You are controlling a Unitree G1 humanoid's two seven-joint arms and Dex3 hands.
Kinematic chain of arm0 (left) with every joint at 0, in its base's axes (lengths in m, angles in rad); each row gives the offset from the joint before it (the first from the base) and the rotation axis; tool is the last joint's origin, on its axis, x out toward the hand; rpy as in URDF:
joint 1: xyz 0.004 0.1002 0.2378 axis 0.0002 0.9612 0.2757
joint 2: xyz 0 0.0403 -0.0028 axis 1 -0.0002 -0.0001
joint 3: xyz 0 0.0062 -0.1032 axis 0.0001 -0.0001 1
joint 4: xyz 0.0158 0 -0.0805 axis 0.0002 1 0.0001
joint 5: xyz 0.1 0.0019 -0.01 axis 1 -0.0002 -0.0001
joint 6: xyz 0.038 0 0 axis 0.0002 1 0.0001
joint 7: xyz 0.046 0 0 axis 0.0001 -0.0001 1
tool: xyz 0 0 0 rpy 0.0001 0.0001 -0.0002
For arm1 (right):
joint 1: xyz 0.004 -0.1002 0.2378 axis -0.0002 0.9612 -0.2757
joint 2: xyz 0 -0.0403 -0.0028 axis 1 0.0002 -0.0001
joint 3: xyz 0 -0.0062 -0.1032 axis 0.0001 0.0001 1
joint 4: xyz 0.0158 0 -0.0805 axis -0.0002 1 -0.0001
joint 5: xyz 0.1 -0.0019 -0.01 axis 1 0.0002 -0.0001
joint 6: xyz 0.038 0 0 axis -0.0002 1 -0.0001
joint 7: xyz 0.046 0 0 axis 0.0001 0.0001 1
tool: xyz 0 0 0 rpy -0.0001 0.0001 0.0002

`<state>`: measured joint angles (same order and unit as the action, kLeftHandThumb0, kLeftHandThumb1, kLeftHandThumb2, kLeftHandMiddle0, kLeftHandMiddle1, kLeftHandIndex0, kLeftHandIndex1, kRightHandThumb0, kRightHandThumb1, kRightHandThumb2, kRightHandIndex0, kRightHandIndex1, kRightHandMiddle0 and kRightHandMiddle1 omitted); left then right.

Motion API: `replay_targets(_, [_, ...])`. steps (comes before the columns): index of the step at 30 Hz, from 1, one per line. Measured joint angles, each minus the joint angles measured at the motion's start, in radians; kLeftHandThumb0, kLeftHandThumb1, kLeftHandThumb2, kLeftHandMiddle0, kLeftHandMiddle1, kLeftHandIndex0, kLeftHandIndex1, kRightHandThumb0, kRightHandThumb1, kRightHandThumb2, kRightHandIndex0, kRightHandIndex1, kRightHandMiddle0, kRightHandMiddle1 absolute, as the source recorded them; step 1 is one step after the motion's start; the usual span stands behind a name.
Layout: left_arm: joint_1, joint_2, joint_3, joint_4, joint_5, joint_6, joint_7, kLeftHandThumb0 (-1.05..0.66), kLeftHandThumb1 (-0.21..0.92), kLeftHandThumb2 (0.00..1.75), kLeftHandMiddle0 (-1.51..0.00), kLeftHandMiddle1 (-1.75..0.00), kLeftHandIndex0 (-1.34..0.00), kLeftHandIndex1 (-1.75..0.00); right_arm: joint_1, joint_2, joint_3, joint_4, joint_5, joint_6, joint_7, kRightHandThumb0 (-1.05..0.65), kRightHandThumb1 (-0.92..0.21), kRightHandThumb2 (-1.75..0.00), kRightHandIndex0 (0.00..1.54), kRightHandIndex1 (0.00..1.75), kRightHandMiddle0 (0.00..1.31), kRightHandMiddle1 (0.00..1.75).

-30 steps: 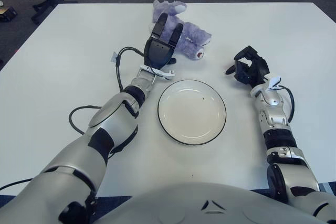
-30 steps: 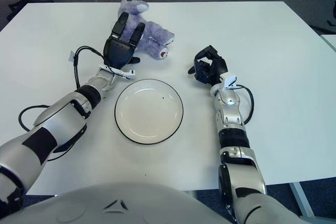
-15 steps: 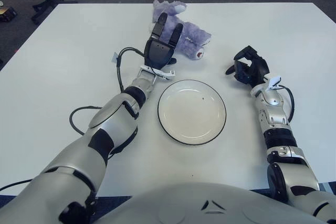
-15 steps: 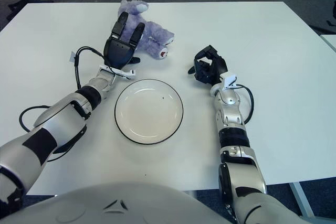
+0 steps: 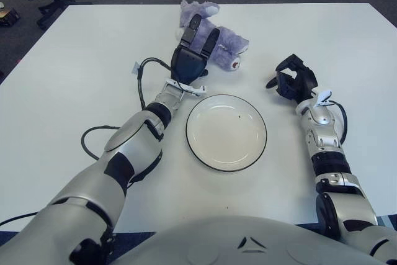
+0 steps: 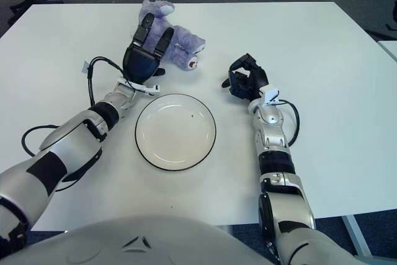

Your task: Put the doll into the plate.

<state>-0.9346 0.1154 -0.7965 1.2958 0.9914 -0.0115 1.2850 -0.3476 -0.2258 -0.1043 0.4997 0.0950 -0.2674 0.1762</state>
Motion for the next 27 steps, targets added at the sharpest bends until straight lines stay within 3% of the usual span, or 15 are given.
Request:
replay_targets(11, [-0.003,0.001,0.007,0.011,-0.001,-0.041,0.119,0.03,0.85,0.09,-0.21,0.0,-0.44,-0.01,-0.017,-0.004,0.0,0.024,0.0,-0.003,0.006,-0.39,-0.66,-0.86,0.91,1.75,0.36,1.75])
replay_targets(27, [-0.009,-0.002,0.013,0.024,-0.003,-0.056,0.119,-0.09,0.84,0.09,-0.17,0.0,-0.4,0.0,-0.034,-0.009,0.0,0.058,0.0,-0.018,0.019,-0.39,-0.65,-0.87,0.91,1.75,0.37,1.75])
